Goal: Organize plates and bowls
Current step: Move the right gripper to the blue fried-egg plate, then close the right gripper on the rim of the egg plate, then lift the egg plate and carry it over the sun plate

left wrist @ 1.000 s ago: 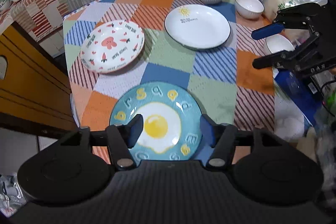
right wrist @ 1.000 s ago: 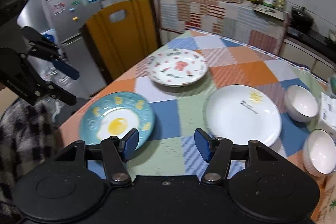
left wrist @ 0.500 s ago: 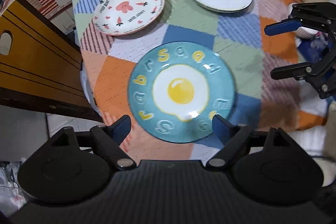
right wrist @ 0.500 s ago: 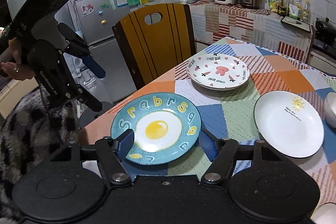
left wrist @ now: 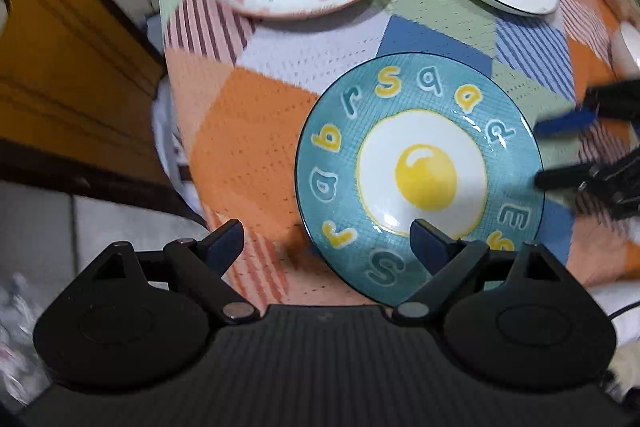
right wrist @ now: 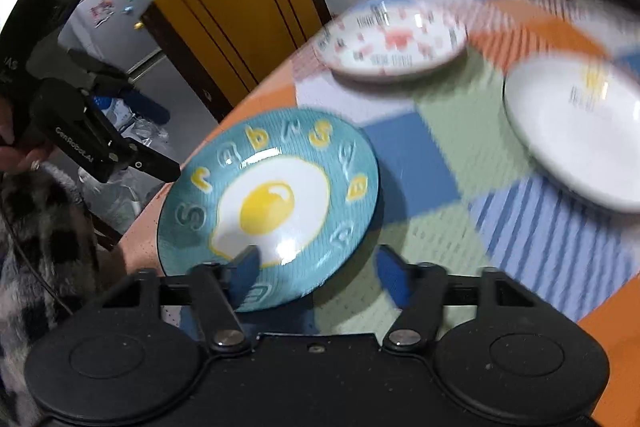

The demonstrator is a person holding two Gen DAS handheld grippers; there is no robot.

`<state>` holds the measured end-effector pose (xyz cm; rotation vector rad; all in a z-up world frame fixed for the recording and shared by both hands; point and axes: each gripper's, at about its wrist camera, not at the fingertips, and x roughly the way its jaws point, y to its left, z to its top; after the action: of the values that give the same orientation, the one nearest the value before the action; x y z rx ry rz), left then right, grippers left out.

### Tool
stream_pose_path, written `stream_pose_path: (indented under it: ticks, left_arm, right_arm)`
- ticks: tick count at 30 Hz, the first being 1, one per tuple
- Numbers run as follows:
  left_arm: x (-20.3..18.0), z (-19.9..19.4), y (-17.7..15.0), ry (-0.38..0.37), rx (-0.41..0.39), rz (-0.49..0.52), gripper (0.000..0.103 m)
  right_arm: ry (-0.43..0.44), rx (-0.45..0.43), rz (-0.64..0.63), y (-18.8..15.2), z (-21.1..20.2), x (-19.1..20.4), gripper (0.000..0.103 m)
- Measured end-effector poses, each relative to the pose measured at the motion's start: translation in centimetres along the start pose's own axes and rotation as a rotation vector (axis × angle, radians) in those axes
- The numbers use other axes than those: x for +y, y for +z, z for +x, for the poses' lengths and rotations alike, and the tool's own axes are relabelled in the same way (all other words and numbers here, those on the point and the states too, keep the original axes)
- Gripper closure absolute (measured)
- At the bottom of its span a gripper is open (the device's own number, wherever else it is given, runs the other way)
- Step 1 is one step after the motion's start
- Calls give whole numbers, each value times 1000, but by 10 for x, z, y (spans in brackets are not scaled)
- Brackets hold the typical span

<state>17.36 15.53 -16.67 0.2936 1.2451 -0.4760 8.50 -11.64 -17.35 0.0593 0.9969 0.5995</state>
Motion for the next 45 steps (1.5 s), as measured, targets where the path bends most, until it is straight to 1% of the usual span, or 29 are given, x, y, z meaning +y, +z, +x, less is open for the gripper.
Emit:
stream_pose_path:
  ticks: [1, 2, 4, 5, 6, 7, 8, 9, 10, 11, 12, 15, 17, 20, 22, 25, 28, 31, 33, 35, 38, 42, 45]
  left_arm:
    - [3, 4, 2, -9, 6, -9, 13]
    - [4, 8, 3, -16, 11, -11, 15]
    - [6, 15, 4, -35, 33, -21, 17]
    - [8, 19, 4, -50, 46, -29, 23]
    - [8, 22, 3, -62, 51, -28, 33]
    - [8, 25, 2, -69, 57, -22, 36]
    - [7, 26, 0, -67, 59, -13, 46]
    - [6, 28, -1, -67, 59, -1, 56]
    - [5, 29, -3, -68, 60, 8, 61]
    - [5, 30, -4, -72, 65, 8, 72]
    - [6, 33, -5, -75, 74, 3, 74]
    - [12, 39, -6, -116, 87, -50, 72]
    - [16, 40, -7, -133, 86, -78, 72]
    - [17, 41, -8, -141, 76, -111, 72]
    - [18, 41, -8, -144, 74, -122, 72]
    - [20, 42, -8, -151, 76, -169, 73]
    - [20, 43, -7, -145, 94, -193, 73]
    - [18, 43, -6, -142, 119, -202, 73]
    - [17, 39, -8, -128, 103, -195, 71]
    - [18, 32, -8, -122, 74, -197, 72]
    - [19, 20, -7, -125, 36, -190, 73]
    - [15, 4, -2, -147, -2, -193, 73]
    - [9, -10, 4, -144, -31, -189, 73]
  right_arm:
    - [18, 28, 39, -1, 5, -4, 47]
    - [24, 41, 69, -2, 8, -8, 47]
    - [19, 45, 106, -6, 12, -11, 48]
    - [15, 50, 118, -8, 15, -12, 50]
    - [17, 52, 125, -9, 16, -11, 57]
    - [26, 52, 135, -10, 17, -12, 66]
    - [37, 52, 147, -10, 19, -13, 70]
    - [55, 44, 166, -12, 19, -13, 78]
    - [54, 40, 182, -11, 19, -14, 80]
    - [53, 37, 199, -12, 20, -15, 81]
    - [53, 34, 219, -12, 20, -16, 82]
    - [49, 22, 270, -15, 20, -18, 83]
    - [38, 15, 279, -16, 21, -17, 83]
    - [25, 13, 295, -14, 27, -14, 83]
    - [32, 23, 306, -12, 28, -17, 85]
    - [41, 23, 360, -10, 29, -23, 86]
    - [10, 20, 313, -9, 30, -16, 84]
    - [26, 67, 316, -3, 32, -20, 83]
    - [27, 79, 281, 1, 32, -19, 83]
    - [43, 80, 264, 2, 32, -19, 83]
    - [63, 54, 272, 1, 27, -20, 81]
    - [56, -3, 255, 4, 13, -21, 81]
    - [54, -19, 244, 13, 0, -25, 81]
